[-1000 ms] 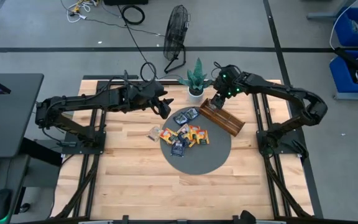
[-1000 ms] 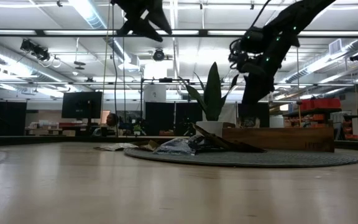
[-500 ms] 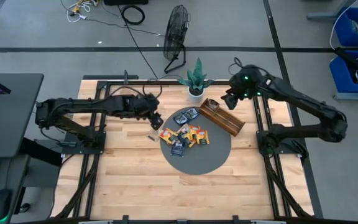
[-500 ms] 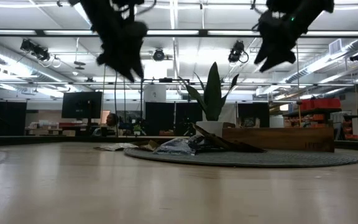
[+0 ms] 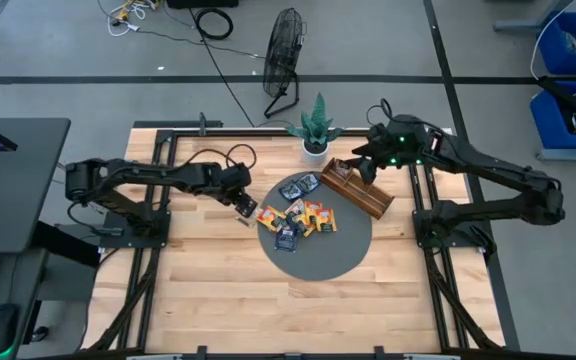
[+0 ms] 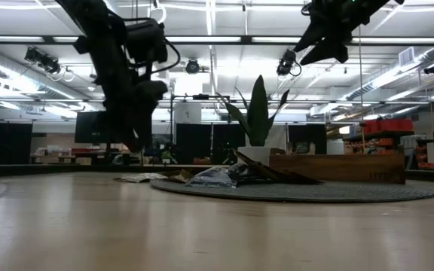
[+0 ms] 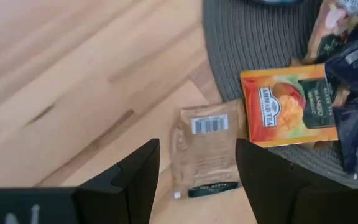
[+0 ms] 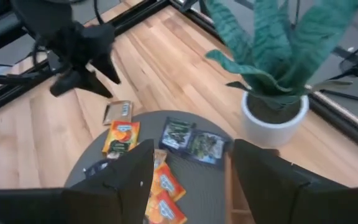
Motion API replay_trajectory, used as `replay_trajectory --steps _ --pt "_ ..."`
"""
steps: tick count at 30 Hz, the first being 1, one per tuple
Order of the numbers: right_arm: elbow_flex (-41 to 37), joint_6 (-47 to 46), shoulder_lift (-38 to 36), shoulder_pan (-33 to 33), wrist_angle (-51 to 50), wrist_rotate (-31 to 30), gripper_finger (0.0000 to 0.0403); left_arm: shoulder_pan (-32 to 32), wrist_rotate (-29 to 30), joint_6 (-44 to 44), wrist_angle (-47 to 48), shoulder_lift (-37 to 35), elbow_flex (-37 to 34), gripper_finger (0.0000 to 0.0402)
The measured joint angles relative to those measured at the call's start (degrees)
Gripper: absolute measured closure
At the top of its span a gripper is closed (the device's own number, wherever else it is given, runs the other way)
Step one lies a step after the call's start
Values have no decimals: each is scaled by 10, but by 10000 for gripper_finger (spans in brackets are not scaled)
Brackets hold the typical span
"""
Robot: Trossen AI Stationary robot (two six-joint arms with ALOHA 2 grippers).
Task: Pick & Place Tea
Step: Put the brown tea tag into the wooden organizer
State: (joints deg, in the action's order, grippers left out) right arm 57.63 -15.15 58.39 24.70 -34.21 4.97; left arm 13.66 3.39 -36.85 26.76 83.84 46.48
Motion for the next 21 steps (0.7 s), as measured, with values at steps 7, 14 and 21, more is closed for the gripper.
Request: replay_trajectory --steps 7,14,21 --pt "0 -13 25 -22 25 0 177 -18 2 -1 -46 56 0 189" --pt "0 -25 31 -35 33 0 177 -20 7 -9 -55 110 2 179" --pt "0 -41 31 -37 36 0 177 -20 17 3 -54 130 3 222"
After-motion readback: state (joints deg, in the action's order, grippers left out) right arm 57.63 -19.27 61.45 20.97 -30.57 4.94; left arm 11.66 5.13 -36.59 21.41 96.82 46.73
